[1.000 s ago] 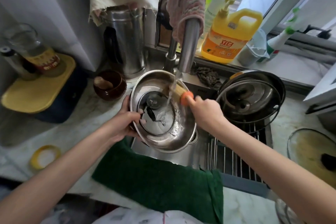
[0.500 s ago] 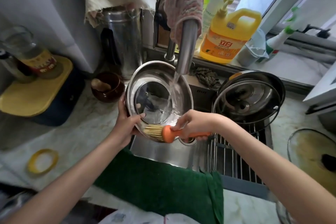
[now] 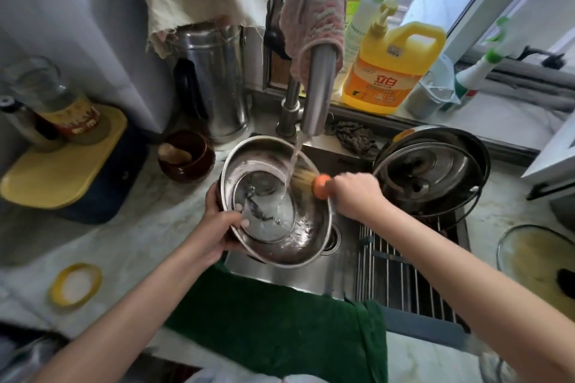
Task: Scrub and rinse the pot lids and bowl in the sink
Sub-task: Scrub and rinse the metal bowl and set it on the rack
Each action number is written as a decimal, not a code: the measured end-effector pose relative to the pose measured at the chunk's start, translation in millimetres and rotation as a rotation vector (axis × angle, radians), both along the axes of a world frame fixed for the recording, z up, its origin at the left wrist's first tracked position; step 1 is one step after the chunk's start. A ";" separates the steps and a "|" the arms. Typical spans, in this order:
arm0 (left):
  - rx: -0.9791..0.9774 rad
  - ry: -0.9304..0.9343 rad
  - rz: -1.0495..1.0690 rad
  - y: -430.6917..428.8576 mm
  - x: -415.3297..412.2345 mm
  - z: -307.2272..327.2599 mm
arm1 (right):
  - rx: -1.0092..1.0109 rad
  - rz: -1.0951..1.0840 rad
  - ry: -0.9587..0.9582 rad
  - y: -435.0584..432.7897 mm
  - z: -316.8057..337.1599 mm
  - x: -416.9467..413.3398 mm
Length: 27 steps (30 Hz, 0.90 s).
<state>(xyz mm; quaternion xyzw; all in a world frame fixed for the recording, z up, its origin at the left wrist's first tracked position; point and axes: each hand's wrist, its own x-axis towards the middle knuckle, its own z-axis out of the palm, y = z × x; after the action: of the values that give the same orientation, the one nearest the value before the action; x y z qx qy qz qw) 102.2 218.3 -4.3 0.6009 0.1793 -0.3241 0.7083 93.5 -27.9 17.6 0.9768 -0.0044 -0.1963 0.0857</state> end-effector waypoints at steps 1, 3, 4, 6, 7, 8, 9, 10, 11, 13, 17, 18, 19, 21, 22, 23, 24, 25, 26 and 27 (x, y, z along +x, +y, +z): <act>0.009 0.016 0.039 0.0 3.3 -1.7 | 0.065 -0.122 0.144 6.3 2.4 -3.9; 0.046 0.062 0.068 -0.6 8.1 -4.1 | 0.199 -0.299 0.373 20.5 4.8 -8.6; 0.050 0.100 0.074 -0.9 8.5 -3.7 | 0.216 -0.331 0.413 25.5 4.0 -8.8; 0.013 0.193 0.067 0.8 5.2 -6.4 | 0.174 -0.355 0.311 31.3 3.8 -4.9; -0.007 0.238 0.041 3.1 2.5 -8.8 | 0.148 -0.352 0.205 34.0 5.6 -3.6; -0.022 0.277 0.000 5.2 -0.3 -8.3 | 0.137 -0.328 0.095 34.3 3.5 -2.5; -0.039 0.298 -0.043 6.8 -2.2 -7.6 | 0.151 -0.279 -0.001 35.2 1.4 -2.0; -0.059 0.306 -0.059 8.2 -2.7 -8.8 | 0.187 -0.214 -0.055 37.6 -2.4 -2.5; -0.085 0.301 -0.053 8.0 -3.0 -9.7 | 0.263 -0.159 -0.070 41.2 -3.4 -4.6; -0.111 0.279 -0.026 7.1 -3.8 -7.5 | 0.572 -0.107 0.033 48.4 -1.7 -12.9; -0.139 0.277 -0.031 7.8 -9.4 -9.3 | 0.631 0.024 0.235 40.0 25.8 -30.5; -0.143 0.266 -0.031 6.7 -12.4 -7.5 | 0.494 0.038 0.184 30.7 30.0 -30.7; -0.150 0.257 -0.026 4.5 -15.0 -6.5 | 0.356 0.033 0.110 21.2 33.1 -29.6; -0.132 0.234 -0.021 -1.1 -15.4 -2.7 | 0.223 -0.039 -0.036 10.6 30.7 -27.4; -0.125 0.222 -0.023 -3.0 -14.1 -1.2 | 0.242 -0.071 -0.083 13.7 27.1 -28.1; -0.132 0.204 -0.020 -4.2 -11.5 -0.4 | 0.304 -0.080 -0.090 20.1 24.0 -31.1; -0.131 0.196 -0.014 -4.6 -7.4 -0.3 | 0.390 -0.051 -0.052 27.0 20.1 -36.5; -0.110 0.189 -0.012 -5.4 -4.1 -0.3 | 0.479 0.000 0.018 32.9 19.5 -43.8; -0.109 0.189 -0.009 -2.7 -1.7 -2.3 | 0.537 0.053 0.101 37.3 22.7 -51.0; -0.113 0.174 -0.022 -3.3 0.4 -1.4 | 0.536 0.087 0.158 33.7 28.6 -54.6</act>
<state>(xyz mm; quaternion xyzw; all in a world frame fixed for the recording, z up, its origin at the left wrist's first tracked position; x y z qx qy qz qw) 102.6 215.0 -5.7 0.5318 0.2150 -0.3921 0.7192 38.9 5.8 46.1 0.9455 0.0961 -0.2621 -0.1675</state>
